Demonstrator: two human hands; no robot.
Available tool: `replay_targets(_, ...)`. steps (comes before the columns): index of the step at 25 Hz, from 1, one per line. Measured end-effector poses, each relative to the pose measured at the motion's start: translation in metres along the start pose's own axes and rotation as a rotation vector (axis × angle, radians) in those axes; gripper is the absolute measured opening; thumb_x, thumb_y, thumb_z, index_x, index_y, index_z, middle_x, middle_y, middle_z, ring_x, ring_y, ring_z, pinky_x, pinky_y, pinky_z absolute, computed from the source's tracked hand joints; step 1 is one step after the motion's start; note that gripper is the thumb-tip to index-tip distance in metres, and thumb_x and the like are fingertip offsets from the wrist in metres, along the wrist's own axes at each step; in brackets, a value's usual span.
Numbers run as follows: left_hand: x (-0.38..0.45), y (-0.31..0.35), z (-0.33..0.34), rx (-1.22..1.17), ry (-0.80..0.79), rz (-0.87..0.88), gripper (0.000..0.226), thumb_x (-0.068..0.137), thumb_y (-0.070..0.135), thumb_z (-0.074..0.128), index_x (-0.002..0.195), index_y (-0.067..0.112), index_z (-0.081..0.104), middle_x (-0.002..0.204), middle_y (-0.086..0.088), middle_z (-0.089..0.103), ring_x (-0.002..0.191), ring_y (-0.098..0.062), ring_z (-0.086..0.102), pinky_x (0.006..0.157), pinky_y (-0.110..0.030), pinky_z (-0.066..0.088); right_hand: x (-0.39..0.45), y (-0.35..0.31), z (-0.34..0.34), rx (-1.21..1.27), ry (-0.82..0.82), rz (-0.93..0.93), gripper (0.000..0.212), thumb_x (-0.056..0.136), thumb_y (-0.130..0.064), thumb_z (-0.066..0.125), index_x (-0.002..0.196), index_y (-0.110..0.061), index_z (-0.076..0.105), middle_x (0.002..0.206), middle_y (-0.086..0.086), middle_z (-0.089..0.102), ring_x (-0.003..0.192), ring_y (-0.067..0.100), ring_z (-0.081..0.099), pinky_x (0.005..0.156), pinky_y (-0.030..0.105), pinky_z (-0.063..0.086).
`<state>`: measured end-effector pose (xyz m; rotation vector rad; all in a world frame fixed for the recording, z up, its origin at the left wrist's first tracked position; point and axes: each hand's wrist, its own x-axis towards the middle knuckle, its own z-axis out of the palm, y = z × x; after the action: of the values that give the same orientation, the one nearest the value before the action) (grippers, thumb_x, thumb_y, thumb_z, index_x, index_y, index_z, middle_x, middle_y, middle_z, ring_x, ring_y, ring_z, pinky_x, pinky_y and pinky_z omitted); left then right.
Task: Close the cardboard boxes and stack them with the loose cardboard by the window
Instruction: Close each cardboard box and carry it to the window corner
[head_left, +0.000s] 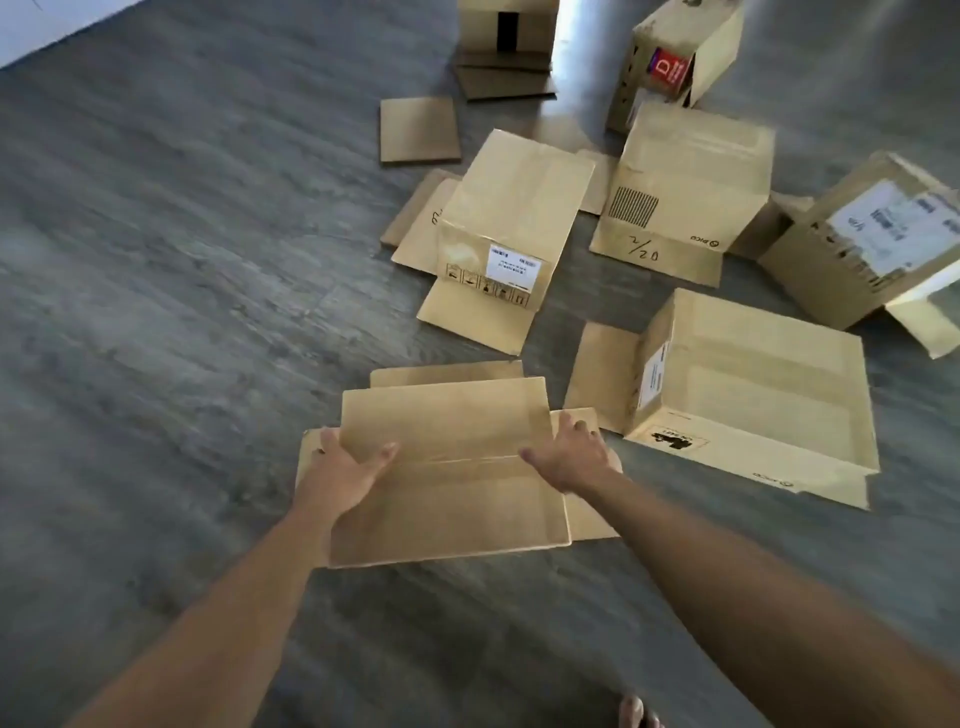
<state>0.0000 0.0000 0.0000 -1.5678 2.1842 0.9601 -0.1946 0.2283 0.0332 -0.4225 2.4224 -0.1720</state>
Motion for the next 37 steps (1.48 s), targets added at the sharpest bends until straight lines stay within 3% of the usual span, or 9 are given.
replay_targets(7, 0.038, -0.021, 0.029, -0.366, 0.054, -0.032, 0.138, 0.031, 0.100, 0.066, 0.140, 0.018, 0.040, 0.129, -0.006, 0.055, 0.113, -0.029, 0.056, 0.099, -0.048, 0.048, 0.046, 0.010, 0.051, 0.418, 0.091, -0.009, 0.109, 0.058, -0.098, 0.047, 0.136, -0.021, 0.043, 0.127, 0.008, 0.063, 0.113, 0.031, 0.061, 0.091, 0.045, 0.052)
replay_targets(10, 0.024, -0.013, 0.025, -0.422, 0.126, -0.010, 0.131, 0.031, 0.098, 0.067, 0.134, 0.019, 0.049, 0.122, -0.005, 0.059, 0.098, -0.024, 0.054, 0.088, -0.043, 0.047, 0.041, 0.010, 0.051, 0.422, 0.124, -0.009, 0.111, 0.061, -0.098, 0.045, 0.141, -0.022, 0.040, 0.129, 0.009, 0.062, 0.115, 0.033, 0.061, 0.093, 0.046, 0.051)
replay_targets(15, 0.000, 0.013, -0.008, -0.432, 0.237, 0.105, 0.119, 0.044, 0.094, 0.068, 0.135, 0.020, 0.051, 0.125, -0.002, 0.061, 0.114, -0.027, 0.059, 0.094, -0.043, 0.048, 0.026, 0.002, 0.033, 0.554, 0.272, -0.087, 0.115, 0.061, -0.094, 0.046, 0.147, -0.018, 0.035, 0.136, 0.013, 0.057, 0.124, 0.035, 0.054, 0.100, 0.046, 0.047)
replay_targets(18, -0.008, 0.032, -0.036, -0.445, 0.373, 0.173, 0.113, 0.040, 0.097, 0.064, 0.116, 0.014, 0.064, 0.105, -0.001, 0.067, 0.091, -0.021, 0.061, 0.077, -0.035, 0.050, 0.017, -0.011, 0.008, 0.593, 0.426, -0.183, 0.112, 0.062, -0.094, 0.047, 0.145, -0.020, 0.036, 0.134, 0.012, 0.059, 0.121, 0.036, 0.056, 0.098, 0.045, 0.047)
replay_targets(23, -0.010, 0.048, -0.057, -0.575, 0.558, 0.349, 0.095, 0.038, 0.100, 0.063, 0.092, 0.024, 0.073, 0.077, 0.013, 0.073, 0.075, -0.007, 0.069, 0.060, -0.026, 0.051, 0.011, -0.022, -0.036, 0.771, 0.622, -0.398, 0.100, 0.061, -0.088, 0.063, 0.143, -0.040, 0.033, 0.127, -0.003, 0.064, 0.116, 0.024, 0.060, 0.093, 0.037, 0.050)
replay_targets(26, -0.003, 0.046, -0.050, -0.679, 0.539, 0.415, 0.100, 0.036, 0.092, 0.073, 0.111, 0.026, 0.062, 0.092, 0.016, 0.070, 0.082, -0.002, 0.065, 0.066, -0.022, 0.048, 0.019, -0.020, -0.047, 0.879, 0.533, -0.486, 0.117, 0.050, -0.080, 0.081, 0.147, -0.049, 0.024, 0.115, -0.015, 0.063, 0.109, 0.011, 0.057, 0.087, 0.032, 0.052)
replay_targets(30, 0.009, 0.027, -0.027, -0.683, 0.463, 0.406, 0.093, 0.038, 0.070, 0.091, 0.112, 0.025, 0.059, 0.093, 0.020, 0.067, 0.088, -0.008, 0.067, 0.064, -0.017, 0.047, 0.035, -0.007, -0.035, 0.741, 0.452, -0.415, 0.120, 0.034, -0.076, 0.085, 0.139, -0.039, 0.037, 0.096, -0.031, 0.052, 0.100, 0.009, 0.053, 0.078, 0.030, 0.047)
replay_targets(33, 0.011, 0.015, 0.000, -0.594, 0.396, 0.376, 0.077, 0.042, 0.058, 0.096, 0.104, 0.033, 0.057, 0.096, 0.015, 0.069, 0.090, -0.013, 0.066, 0.071, -0.032, 0.051, 0.044, 0.009, -0.008, 0.705, 0.421, -0.310, 0.115, 0.035, -0.067, 0.090, 0.132, -0.031, 0.041, 0.097, -0.020, 0.054, 0.096, 0.014, 0.050, 0.076, 0.032, 0.046)
replay_targets(37, 0.010, -0.009, 0.039, -0.515, 0.334, 0.301, 0.078, 0.046, 0.045, 0.100, 0.109, 0.017, 0.064, 0.097, 0.003, 0.071, 0.094, -0.022, 0.068, 0.076, -0.039, 0.055, 0.043, 0.031, 0.045, 0.695, 0.433, -0.242, 0.104, 0.046, -0.048, 0.097, 0.130, -0.027, 0.038, 0.108, -0.008, 0.060, 0.102, 0.021, 0.055, 0.077, 0.038, 0.050)
